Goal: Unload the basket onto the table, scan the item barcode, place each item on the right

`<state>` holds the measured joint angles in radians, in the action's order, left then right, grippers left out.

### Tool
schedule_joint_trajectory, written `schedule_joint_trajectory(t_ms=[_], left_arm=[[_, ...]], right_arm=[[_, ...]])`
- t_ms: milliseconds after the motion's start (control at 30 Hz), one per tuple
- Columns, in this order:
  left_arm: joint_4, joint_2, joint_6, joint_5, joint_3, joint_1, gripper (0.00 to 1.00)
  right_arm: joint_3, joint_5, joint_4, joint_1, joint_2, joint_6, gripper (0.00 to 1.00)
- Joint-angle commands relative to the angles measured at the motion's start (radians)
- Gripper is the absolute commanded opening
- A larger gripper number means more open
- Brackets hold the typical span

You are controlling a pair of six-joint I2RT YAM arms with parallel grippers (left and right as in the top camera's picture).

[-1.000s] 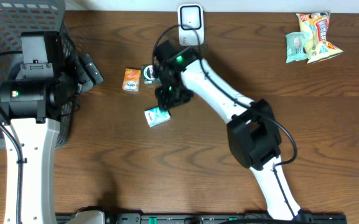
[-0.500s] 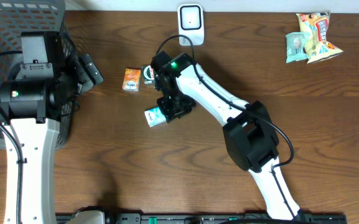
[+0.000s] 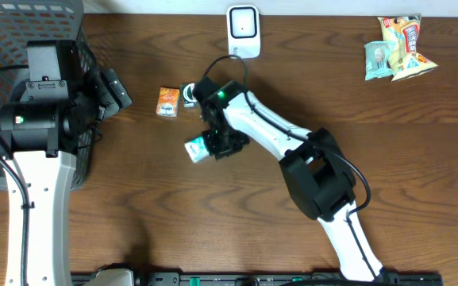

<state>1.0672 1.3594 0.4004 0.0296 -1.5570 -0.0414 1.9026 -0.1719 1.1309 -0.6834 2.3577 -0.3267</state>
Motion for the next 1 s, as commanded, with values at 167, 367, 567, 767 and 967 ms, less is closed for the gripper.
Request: schedule_joint_trajectory(t_ms=[167,367,567,767,967], left_arm=[[0.002,-0.006,0.009,0.005,0.000,-0.004,0.97],[0.002,-0.006,0.009,0.005,0.000,-0.004,0.98],[0.002,-0.006,0.009,0.005,0.000,-0.004,0.98],[0.002,-0.006,0.009,0.005,0.000,-0.004,0.98],[0.002,-0.006,0.009,0.005,0.000,-0.004,0.98]], right_arm=[[0.164,-0.091,-0.066,0.168,0.000,0.037,0.30],[0.233,-0.509,0.018,0.235,0.000,0.097,0.38],[0.165,-0.511,0.144,0.179,0.000,0.068,0.52],[0.049,-0.460,0.047,0.117,0.000,-0.127,0.50],[-0.020,-0.461,-0.052,0.079,0.000,-0.288,0.46]])
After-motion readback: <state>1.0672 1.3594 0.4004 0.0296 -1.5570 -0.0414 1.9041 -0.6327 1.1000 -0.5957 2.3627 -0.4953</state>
